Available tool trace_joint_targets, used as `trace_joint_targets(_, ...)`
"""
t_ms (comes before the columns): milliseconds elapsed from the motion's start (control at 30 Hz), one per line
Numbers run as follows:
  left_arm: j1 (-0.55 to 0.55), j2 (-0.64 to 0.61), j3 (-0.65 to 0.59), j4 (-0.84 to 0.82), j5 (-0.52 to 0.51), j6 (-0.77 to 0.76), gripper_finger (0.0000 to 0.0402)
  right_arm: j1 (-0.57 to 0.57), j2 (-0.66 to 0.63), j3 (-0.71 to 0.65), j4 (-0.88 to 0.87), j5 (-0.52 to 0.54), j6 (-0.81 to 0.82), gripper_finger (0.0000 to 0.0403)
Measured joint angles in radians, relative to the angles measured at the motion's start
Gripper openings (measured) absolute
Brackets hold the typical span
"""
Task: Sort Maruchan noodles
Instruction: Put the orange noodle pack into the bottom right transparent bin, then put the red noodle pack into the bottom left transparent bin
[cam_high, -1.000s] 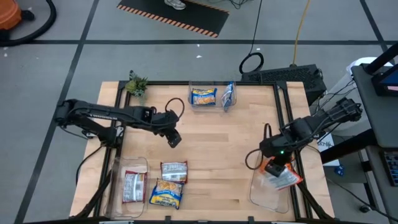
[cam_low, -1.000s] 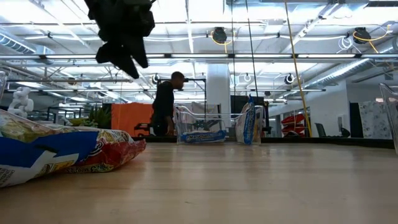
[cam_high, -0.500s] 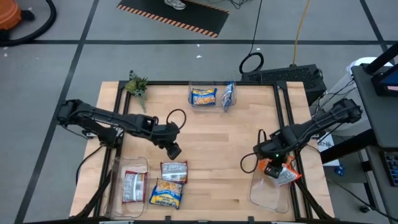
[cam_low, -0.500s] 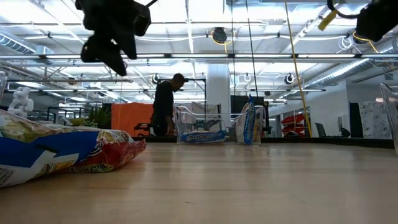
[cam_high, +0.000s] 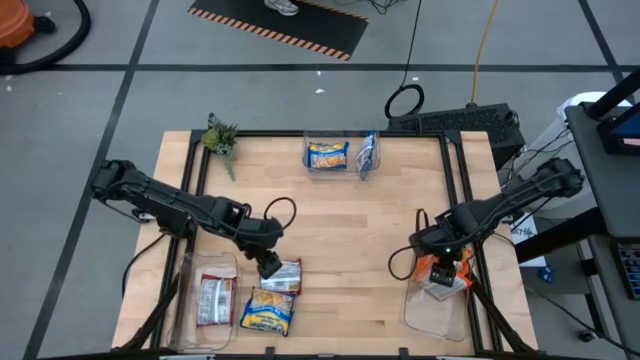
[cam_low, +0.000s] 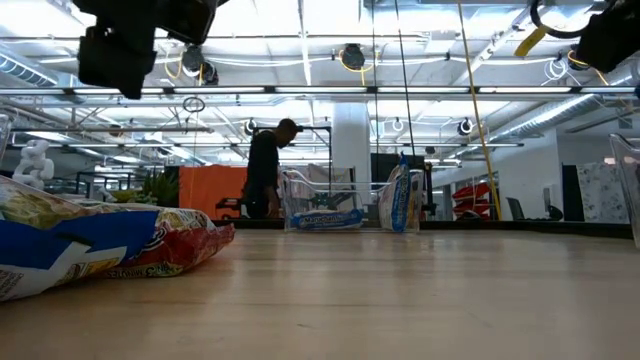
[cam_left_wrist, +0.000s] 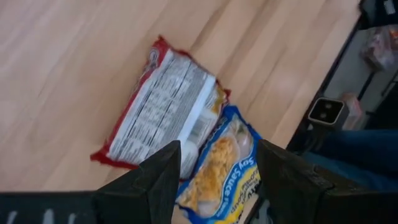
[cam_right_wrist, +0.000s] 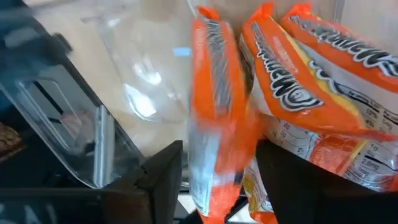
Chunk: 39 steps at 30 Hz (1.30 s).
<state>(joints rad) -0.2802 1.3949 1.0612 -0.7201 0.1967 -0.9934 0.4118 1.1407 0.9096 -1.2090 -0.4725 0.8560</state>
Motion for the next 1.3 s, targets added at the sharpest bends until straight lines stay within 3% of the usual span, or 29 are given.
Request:
trace_joint_targets(267, 0.007, 0.004, -0.002, -0.082, -0.010, -0.003, 0.0214, 0.000, -0.105, 0.000, 0.094, 0.039, 0.137, 0.0205)
trace_joint_targets(333, 0.023, 0.018, -0.024, -0.102, 0.041, -0.045, 0.0214, 0.000, -0.140, 0.000, 0.119, 0.059, 0.187, 0.0204)
trace_joint_targets(433, 0.044, 0.047, -0.068, -0.121, 0.111, -0.084, 0.0214, 0.000, -0.194, 0.000, 0.167, 0.106, 0.263, 0.0204)
trace_joint_targets(700, 0.065, 0.120, -0.107, -0.076, 0.117, -0.051, 0.0214, 0.000, -0.299, 0.000, 0.307, 0.258, 0.377, 0.0203)
trace_joint_targets(1133, 0.086, 0.256, -0.112, -0.066, 0.177, 0.023, 0.0214, 0.001, -0.289, 0.000, 0.394, 0.290, 0.390, 0.0203)
trace_joint_targets(1300, 0.112, 0.266, -0.112, -0.064, 0.244, 0.041, 0.0213, 0.002, -0.282, 0.000, 0.428, 0.287, 0.394, 0.0203)
